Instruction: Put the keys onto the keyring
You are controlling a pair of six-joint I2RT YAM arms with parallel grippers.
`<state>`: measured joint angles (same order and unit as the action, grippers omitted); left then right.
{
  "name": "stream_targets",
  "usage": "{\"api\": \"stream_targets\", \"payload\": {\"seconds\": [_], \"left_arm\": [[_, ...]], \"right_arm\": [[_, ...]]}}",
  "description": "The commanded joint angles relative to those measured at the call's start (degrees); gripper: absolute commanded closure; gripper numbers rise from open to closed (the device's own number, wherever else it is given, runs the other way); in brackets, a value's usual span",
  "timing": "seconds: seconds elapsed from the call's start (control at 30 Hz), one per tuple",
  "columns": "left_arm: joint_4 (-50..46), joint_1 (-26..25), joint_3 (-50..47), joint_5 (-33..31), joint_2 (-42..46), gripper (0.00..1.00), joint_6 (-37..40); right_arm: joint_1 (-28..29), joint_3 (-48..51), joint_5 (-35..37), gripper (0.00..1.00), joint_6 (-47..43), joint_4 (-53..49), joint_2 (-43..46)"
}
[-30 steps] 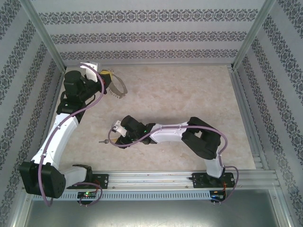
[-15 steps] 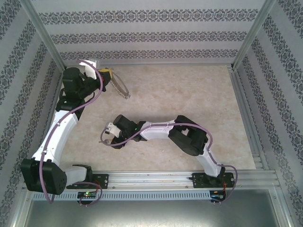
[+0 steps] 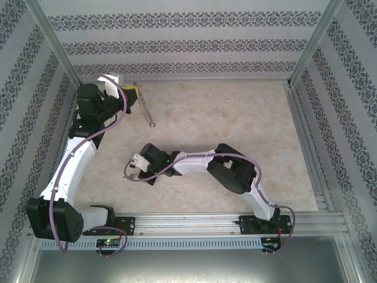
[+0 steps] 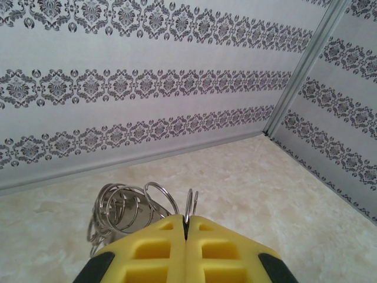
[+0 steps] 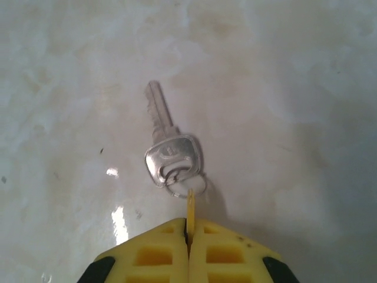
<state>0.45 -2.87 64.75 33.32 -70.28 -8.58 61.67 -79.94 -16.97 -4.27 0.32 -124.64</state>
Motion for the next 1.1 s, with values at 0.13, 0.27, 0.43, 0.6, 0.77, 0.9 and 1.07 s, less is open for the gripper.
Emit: {"api": "stream_targets", "payload": {"seconds": [0.13, 0.27, 0.43, 0.6, 0.77, 0.9, 1.07], "left_arm": [[1.17, 0.78, 1.13, 5.25, 0.50, 1.00, -4.76], [4.45, 0.59, -1.17, 6.86, 2.11, 1.00, -9.77], [3.73, -2.17, -2.72, 7.71, 5.09, 1.00, -10.70], [1.75, -5.40, -4.88, 6.93, 8.44, 1.00, -11.18], [1.74, -9.23, -8.08, 5.40, 11.84, 1.00, -11.63], [0.98, -12.15, -9.82, 4.05, 13.61, 1.00, -11.48], [-2.58, -14.83, -11.04, -0.30, 16.05, 1.00, -8.82]], "right_arm": [[-2.79, 13.56, 0.74, 1.00, 3.82, 0.73, 11.08], [-4.98, 23.08, 4.84, 1.00, 7.25, 2.20, 18.59], [-8.22, 31.94, 9.04, 1.00, 11.29, 1.85, 25.06], [-11.62, 37.37, 11.43, 1.00, 14.89, 1.09, 28.70], [-13.93, 40.93, 14.08, 1.00, 17.09, 0.75, 30.48], [-15.14, 41.97, 14.69, 0.80, 17.58, 0.56, 30.80], [-17.28, 44.40, 16.01, 0.57, 21.46, 0.07, 35.34]]}}
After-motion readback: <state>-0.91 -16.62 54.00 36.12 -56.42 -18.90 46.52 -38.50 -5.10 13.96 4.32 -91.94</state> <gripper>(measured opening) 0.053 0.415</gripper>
